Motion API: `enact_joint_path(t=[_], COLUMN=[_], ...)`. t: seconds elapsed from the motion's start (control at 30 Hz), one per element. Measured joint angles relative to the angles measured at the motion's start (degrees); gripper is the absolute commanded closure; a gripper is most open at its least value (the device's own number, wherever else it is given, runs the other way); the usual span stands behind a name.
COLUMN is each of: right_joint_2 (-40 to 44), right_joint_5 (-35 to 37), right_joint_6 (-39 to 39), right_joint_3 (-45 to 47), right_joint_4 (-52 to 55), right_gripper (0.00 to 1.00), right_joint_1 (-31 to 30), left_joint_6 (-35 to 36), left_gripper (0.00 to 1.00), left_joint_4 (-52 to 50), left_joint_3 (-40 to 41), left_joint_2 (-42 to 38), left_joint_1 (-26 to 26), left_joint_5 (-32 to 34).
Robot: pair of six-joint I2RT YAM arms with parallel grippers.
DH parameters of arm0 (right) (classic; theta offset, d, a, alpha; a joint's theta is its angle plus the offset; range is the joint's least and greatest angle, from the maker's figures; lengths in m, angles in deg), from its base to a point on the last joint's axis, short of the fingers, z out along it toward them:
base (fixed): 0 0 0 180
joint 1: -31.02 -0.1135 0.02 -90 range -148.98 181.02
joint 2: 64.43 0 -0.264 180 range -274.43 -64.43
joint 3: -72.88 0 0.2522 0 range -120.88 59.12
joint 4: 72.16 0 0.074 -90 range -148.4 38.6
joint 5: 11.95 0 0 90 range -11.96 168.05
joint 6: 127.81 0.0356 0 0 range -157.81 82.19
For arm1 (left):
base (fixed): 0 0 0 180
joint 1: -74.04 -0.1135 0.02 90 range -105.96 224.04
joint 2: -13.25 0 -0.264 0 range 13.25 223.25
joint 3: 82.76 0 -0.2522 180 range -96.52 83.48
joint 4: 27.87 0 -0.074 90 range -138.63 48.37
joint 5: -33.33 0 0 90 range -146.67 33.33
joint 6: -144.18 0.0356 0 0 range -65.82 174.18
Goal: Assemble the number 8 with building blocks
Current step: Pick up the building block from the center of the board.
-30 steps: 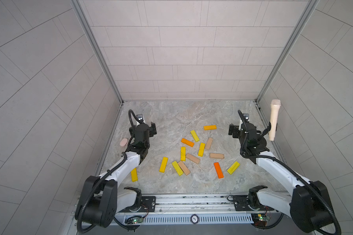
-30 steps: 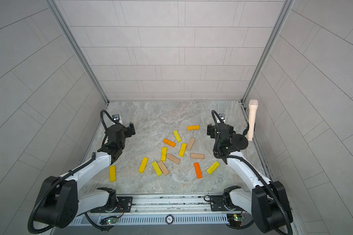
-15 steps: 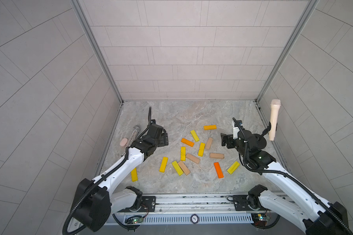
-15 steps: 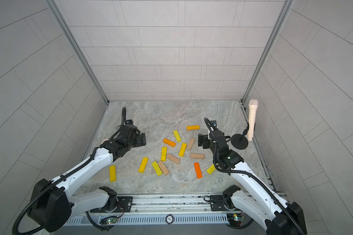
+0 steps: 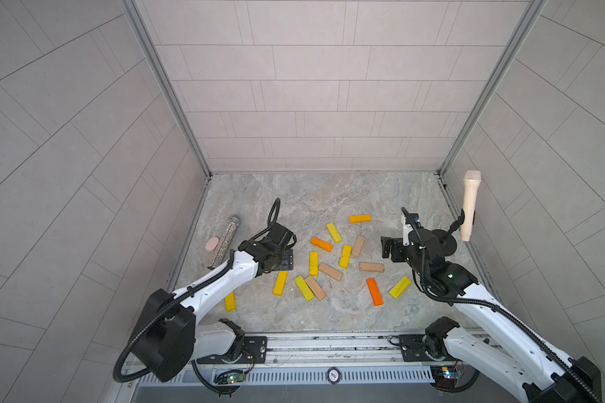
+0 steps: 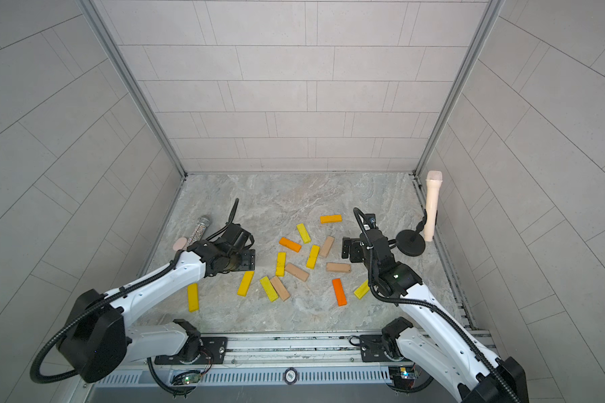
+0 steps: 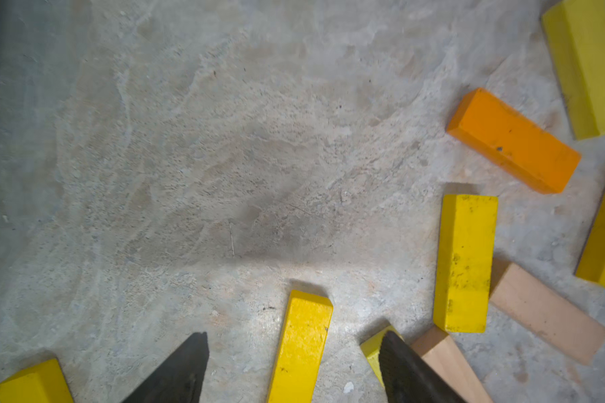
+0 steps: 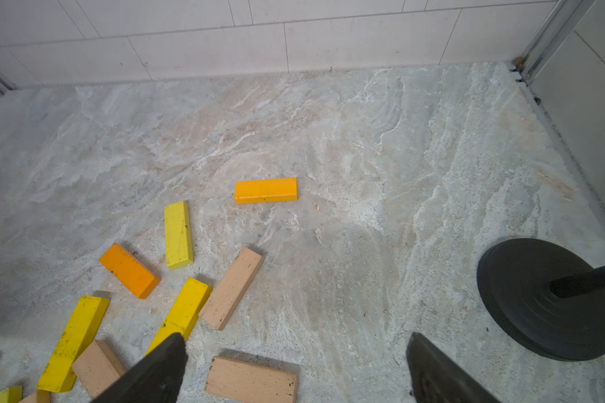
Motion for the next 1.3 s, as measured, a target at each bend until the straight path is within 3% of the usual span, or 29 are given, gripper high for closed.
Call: enact_joint_path(t=[0.27, 0.47, 0.63, 0.87, 1.13, 1.3], right_joint_2=[3.4, 1.6, -0.4, -0.5, -0.9, -1.1], right_joint_5=[-0.8, -2.9, -4.3, -5.2, -6.4, -7.1], right_joint_6=[-0.3, -0.8, -1.0, -1.2, -1.2, -1.1], right_joint_3=[3.6, 3.4, 2.4, 1.9, 1.9, 1.9], right_joint_4=[-0.9, -1.9, -1.2, -0.8, -0.8, -0.8], right_gripper=[0.00, 0.01, 0.01, 0.00, 0.00, 0.00], right_joint_1=[0.0, 0.0, 0.0, 0.0, 0.0, 0.0], left_joint_6=[1.3, 1.7, 2.4, 2.9, 2.8, 2.2], left_gripper=[0.31, 0.33, 0.41, 0.49, 0.51, 0.58], left_joint_4=[-1.3, -1.7, -1.7, -1.8, -1.7, -1.5], left_joint_3=[0.0, -0.1, -1.2, -1.2, -0.6, 0.4], left_joint_2=[7.3, 10.7, 13.0, 13.6, 13.7, 13.6], left_joint_1=[0.9, 1.2, 1.2, 1.7, 2.3, 2.8], left_joint_5=[-1.8, -2.5, -3.9, -5.7, -6.5, -6.6])
